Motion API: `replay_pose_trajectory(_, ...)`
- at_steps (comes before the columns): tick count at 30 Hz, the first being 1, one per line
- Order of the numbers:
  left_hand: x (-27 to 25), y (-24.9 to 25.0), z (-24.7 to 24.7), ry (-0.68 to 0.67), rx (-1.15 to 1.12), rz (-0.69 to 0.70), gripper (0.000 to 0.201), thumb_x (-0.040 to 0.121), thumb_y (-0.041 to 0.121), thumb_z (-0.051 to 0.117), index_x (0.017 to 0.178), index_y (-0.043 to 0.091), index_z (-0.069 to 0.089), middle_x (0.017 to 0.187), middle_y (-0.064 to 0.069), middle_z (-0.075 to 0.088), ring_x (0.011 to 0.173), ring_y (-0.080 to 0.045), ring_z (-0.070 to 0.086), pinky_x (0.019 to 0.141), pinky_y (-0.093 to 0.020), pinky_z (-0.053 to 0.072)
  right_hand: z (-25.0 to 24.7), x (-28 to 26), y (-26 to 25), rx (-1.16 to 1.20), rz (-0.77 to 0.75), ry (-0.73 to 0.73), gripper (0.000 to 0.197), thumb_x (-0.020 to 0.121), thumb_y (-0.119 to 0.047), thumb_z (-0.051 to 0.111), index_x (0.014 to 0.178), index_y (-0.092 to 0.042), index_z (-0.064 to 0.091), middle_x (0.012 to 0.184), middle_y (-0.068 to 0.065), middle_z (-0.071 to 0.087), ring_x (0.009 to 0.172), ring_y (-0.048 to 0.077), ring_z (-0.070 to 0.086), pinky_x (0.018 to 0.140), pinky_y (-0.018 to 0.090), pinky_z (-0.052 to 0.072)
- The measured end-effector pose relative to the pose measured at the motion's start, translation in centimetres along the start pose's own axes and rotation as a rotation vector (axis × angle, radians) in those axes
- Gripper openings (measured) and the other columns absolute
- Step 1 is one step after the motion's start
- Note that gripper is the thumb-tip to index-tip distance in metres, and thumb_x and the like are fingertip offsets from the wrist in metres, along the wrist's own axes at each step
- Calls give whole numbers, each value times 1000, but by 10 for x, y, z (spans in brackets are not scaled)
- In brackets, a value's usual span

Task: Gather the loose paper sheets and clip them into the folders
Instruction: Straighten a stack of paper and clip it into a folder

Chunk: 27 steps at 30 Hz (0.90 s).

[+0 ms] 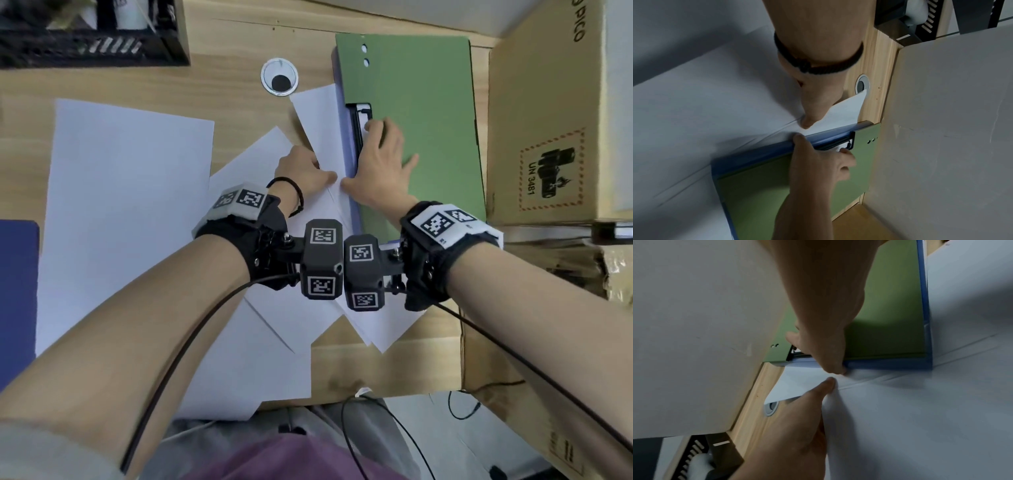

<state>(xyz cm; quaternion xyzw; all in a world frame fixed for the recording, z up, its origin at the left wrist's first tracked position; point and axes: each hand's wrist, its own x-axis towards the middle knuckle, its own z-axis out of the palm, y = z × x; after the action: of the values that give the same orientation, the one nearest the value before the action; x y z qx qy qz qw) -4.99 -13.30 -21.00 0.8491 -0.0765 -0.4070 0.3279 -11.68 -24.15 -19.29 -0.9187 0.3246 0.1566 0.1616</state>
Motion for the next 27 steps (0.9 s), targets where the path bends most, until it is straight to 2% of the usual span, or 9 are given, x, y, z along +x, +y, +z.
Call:
replay_pose_trajectory(2, 1, -1, 1, 1, 2, 5, 43, 79, 26, 70, 56, 17, 35, 58, 0, 37, 65, -22, 41, 52, -27, 28, 2, 3, 0, -3, 28, -15, 83, 72, -18, 73, 140, -15, 25, 155, 10, 13, 147, 30, 8, 108, 70, 16)
replay_pose_trajectory(6, 3, -1, 0, -5, -6, 11, 47, 78, 28, 73, 55, 17, 33, 55, 0, 34, 54, -18, 36, 50, -27, 26, -2, 9, -4, -26, 28, -58, 90, 69, -17, 75, 141, -19, 22, 154, 8, 11, 143, 35, 10, 99, 70, 30)
replay_pose_trajectory(11, 6, -3, -1, -15, -9, 5, 48, 78, 28, 74, 54, 16, 34, 55, 1, 36, 52, -16, 36, 49, -26, 26, 0, 8, -13, -54, 50, -48, 98, 68, -38, 81, 142, -21, 19, 152, 9, 12, 141, 39, 12, 93, 70, 34)
replay_pose_trajectory(13, 6, -2, -2, -20, -7, 5, 47, 79, 30, 73, 55, 15, 36, 56, 2, 37, 52, -14, 38, 48, -25, 27, -4, 5, -11, 6, 26, -12, 91, 66, -34, 81, 137, -22, 24, 146, 9, 19, 138, 38, 19, 91, 69, 36)
replay_pose_trajectory(15, 6, -2, -4, -38, -11, 16, 45, 79, 30, 73, 56, 15, 37, 57, 2, 40, 53, -13, 40, 49, -25, 28, -15, 2, -6, 98, -13, 32, 77, 66, -18, 75, 128, -20, 30, 137, 10, 26, 129, 35, 29, 90, 63, 38)
replay_pose_trajectory(18, 2, -5, -11, -62, -3, 28, 35, 78, 27, 71, 62, 13, 43, 63, -1, 47, 58, -17, 46, 53, -26, 34, -35, -4, 1, 240, -89, 91, 56, 64, -4, 61, 110, -16, 32, 119, 8, 32, 105, 31, 40, 85, 57, 44)
replay_pose_trajectory(21, -8, -13, -24, -59, 27, 12, 23, 77, 21, 63, 68, 14, 43, 67, -4, 46, 61, -21, 45, 56, -27, 34, -52, -9, 6, 277, -127, 111, 52, 63, -4, 62, 99, -17, 26, 107, 5, 30, 86, 27, 35, 81, 55, 49)
replay_pose_trajectory(25, -22, -32, -55, -38, 126, -64, 26, 77, 12, 55, 64, 16, 33, 64, -1, 38, 61, -22, 39, 51, -26, 28, -61, -14, 5, 275, -121, 124, 49, 68, -1, 63, 98, -15, 27, 107, 5, 29, 81, 25, 31, 82, 50, 48)
replay_pose_trajectory(27, -29, -39, -72, 7, 205, -111, 19, 80, 11, 54, 71, 14, 38, 71, -3, 44, 67, -25, 45, 54, -27, 35, -62, -15, 3, 292, -115, 131, 47, 69, -1, 62, 97, -15, 27, 107, 5, 29, 82, 25, 32, 84, 50, 47)
